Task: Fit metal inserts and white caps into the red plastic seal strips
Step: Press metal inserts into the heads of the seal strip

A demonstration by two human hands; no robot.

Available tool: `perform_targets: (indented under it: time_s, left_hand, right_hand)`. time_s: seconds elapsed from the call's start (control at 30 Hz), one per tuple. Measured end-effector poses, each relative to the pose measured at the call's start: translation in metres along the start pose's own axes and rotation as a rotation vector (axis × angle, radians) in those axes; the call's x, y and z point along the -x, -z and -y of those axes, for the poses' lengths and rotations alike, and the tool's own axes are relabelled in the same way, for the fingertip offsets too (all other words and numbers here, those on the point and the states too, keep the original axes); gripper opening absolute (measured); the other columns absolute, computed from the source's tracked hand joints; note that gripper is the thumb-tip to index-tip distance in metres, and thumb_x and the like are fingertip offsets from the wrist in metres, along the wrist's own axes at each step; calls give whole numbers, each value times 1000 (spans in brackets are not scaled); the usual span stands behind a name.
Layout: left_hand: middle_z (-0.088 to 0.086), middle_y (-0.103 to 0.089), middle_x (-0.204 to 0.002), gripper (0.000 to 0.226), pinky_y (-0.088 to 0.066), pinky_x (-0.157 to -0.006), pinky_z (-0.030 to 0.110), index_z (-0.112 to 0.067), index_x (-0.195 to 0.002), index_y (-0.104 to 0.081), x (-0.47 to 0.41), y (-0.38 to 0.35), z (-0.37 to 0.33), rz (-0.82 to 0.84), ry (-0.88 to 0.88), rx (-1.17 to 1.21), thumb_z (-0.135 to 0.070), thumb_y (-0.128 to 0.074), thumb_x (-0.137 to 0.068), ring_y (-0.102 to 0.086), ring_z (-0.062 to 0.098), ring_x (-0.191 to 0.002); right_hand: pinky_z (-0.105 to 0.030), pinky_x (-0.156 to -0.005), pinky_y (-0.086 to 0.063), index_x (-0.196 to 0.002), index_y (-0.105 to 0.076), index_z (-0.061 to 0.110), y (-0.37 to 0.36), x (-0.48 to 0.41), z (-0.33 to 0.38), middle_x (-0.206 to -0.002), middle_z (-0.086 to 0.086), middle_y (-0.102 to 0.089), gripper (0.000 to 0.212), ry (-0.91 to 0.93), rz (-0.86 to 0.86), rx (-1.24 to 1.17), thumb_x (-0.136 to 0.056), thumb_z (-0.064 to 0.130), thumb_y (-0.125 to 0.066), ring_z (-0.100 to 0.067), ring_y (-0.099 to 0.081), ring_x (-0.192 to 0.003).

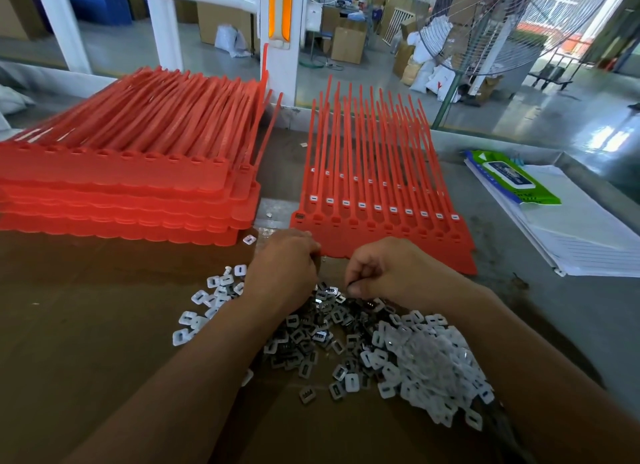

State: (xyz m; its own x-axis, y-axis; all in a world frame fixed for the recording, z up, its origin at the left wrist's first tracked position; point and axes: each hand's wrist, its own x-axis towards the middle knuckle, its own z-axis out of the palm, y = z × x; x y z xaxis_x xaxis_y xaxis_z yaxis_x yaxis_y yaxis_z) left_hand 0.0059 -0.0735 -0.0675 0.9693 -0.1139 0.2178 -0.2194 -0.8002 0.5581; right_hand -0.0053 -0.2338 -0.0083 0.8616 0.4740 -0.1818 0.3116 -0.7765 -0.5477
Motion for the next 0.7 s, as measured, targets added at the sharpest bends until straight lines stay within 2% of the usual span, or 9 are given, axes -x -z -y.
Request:
perform_targets:
  time_s: [0.17, 0.27, 0.37, 0.47, 0.53, 0.63, 0.7]
  left_hand:
    - [9, -58, -122, 33, -35, -101, 37, -7, -108, -65, 1, 1, -2, -12, 7, 22, -2, -46, -81, -47, 19, -119]
    - [10, -60, -119, 31, -37, -99, 37, -6, -104, -67, 3, 3, -3, -12, 9, 36, -2, -46, -81, -48, 21, -117]
    - [12, -62, -111, 27, -42, -93, 39, -2, -98, -68, 4, 5, -5, -18, 14, 53, -3, -46, -81, -52, 25, -111]
    - [13, -62, -110, 27, -45, -88, 41, -2, -97, -68, 5, 6, -6, -17, 13, 51, -5, -46, -82, -53, 26, -108]
    - [13, -62, -109, 27, -46, -87, 41, -2, -96, -68, 5, 6, -6, -17, 11, 50, -5, -46, -81, -54, 26, -106]
    - [11, -62, -108, 26, -46, -86, 40, -3, -94, -69, 5, 6, -6, -23, 14, 43, -4, -47, -80, -54, 25, -105]
    - [10, -62, -109, 27, -45, -86, 40, -5, -95, -69, 6, 5, -5, -20, 18, 41, -4, -47, -80, -53, 24, -107]
  right_hand:
    - [-18, -64, -50, -72, -64, 24, 3, -9, 2, -73, 6, -66, 12, -69, -201, -40, -75, 16, -73, -5, -61, -68]
    - [-17, -65, -46, -68, -65, 22, 6, -23, 0, -68, 9, -63, 13, -76, -296, -64, -74, 13, -74, -1, -57, -65]
    - [-14, -71, -43, -74, -69, 17, 8, -43, -5, -74, 11, -62, 8, -106, -362, -89, -77, 10, -70, 0, -56, -74]
    - [-1, -55, -35, -85, -71, 10, 7, -63, -10, -75, 9, -58, 9, -114, -421, -97, -83, 7, -63, -1, -52, -71]
    - [-5, -52, -34, -87, -70, 8, 4, -75, -10, -76, 9, -57, 12, -106, -446, -88, -85, 6, -59, -4, -51, -74]
    - [-15, -69, -34, -87, -70, 7, -2, -88, -9, -87, 2, -63, 14, -98, -451, -83, -85, 4, -56, -11, -56, -86]
    - [-13, -64, -32, -85, -70, 6, -5, -94, -8, -94, -3, -67, 15, -87, -438, -91, -85, 3, -56, -10, -56, -84]
